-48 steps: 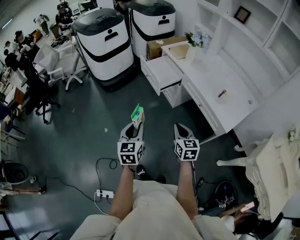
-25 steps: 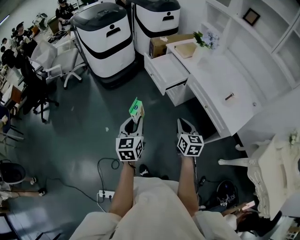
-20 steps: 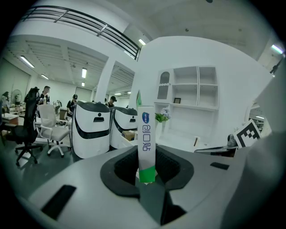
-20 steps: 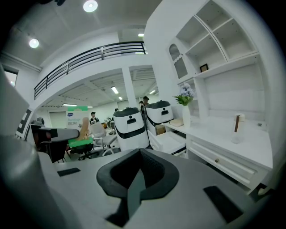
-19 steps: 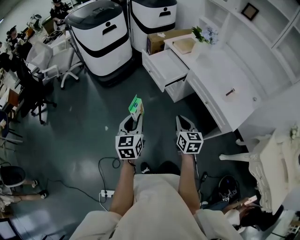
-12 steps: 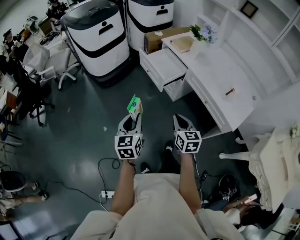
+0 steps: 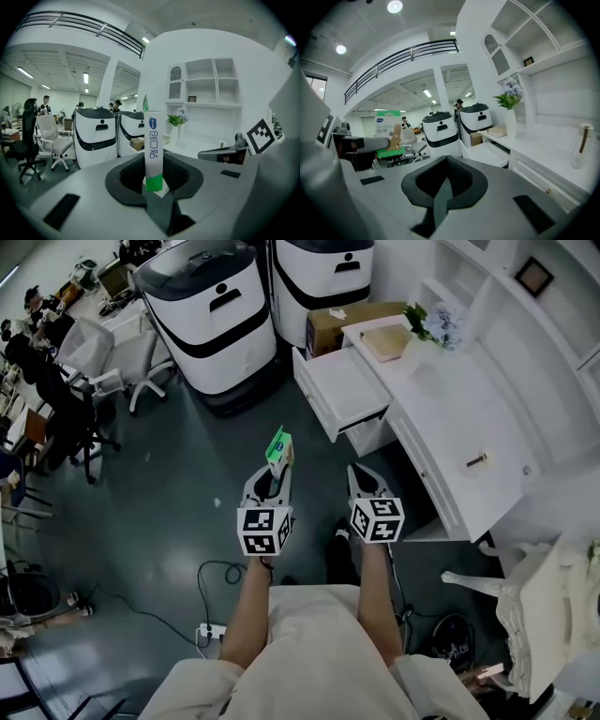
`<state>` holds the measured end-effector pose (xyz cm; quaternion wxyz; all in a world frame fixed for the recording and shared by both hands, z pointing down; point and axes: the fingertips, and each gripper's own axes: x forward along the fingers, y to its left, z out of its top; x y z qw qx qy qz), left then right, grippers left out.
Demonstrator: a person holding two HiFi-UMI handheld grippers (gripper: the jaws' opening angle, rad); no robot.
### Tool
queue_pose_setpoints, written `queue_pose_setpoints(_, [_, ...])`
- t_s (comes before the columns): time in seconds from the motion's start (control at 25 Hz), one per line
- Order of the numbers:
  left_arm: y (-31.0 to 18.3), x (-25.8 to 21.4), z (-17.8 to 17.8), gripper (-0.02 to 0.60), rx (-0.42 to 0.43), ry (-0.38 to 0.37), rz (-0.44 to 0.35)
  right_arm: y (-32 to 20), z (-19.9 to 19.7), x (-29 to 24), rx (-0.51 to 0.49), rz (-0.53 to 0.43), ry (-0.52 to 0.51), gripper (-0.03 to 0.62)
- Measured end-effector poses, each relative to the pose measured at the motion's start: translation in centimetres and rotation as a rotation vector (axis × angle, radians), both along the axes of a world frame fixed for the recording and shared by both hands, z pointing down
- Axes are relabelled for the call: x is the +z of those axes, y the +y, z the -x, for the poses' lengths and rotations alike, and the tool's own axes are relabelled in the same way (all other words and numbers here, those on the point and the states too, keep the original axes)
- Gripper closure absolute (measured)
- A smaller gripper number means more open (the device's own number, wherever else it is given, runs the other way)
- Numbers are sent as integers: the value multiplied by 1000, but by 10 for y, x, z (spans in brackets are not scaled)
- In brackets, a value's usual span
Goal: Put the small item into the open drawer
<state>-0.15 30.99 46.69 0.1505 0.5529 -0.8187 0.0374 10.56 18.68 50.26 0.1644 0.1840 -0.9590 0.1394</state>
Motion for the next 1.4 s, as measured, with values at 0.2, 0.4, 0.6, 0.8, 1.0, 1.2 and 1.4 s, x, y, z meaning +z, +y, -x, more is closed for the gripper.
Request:
queue_pose_setpoints(0.2, [-57, -5, 25, 482, 15, -25, 23, -59, 36, -11, -22, 6, -25, 568])
queue_pose_setpoints(0.4, [-120, -8, 41, 482, 12, -29, 29, -126, 49, -27, -29, -17, -43, 568])
queue_pose_setpoints(0.6, [-176, -13, 50, 482, 11, -43, 32, -187, 56, -32, -27, -17, -49, 568])
queue_pose_setpoints(0.8, [-219, -15, 55, 482, -6, -42, 33, -228, 58, -25, -41, -9, -40, 568])
queue_pose_setpoints(1.0, [-245, -6, 58, 482, -4, -36, 54, -255, 65, -11, -52, 17, -21, 568])
queue_pose_setpoints(1.2, [-267, 1, 79, 482, -8, -17, 58, -270, 79, -4, -54, 12, -4, 568])
queue_pose_setpoints(1.4, [-310, 15, 104, 482, 73, 12, 71, -298, 98, 4, 19, -6, 17, 568])
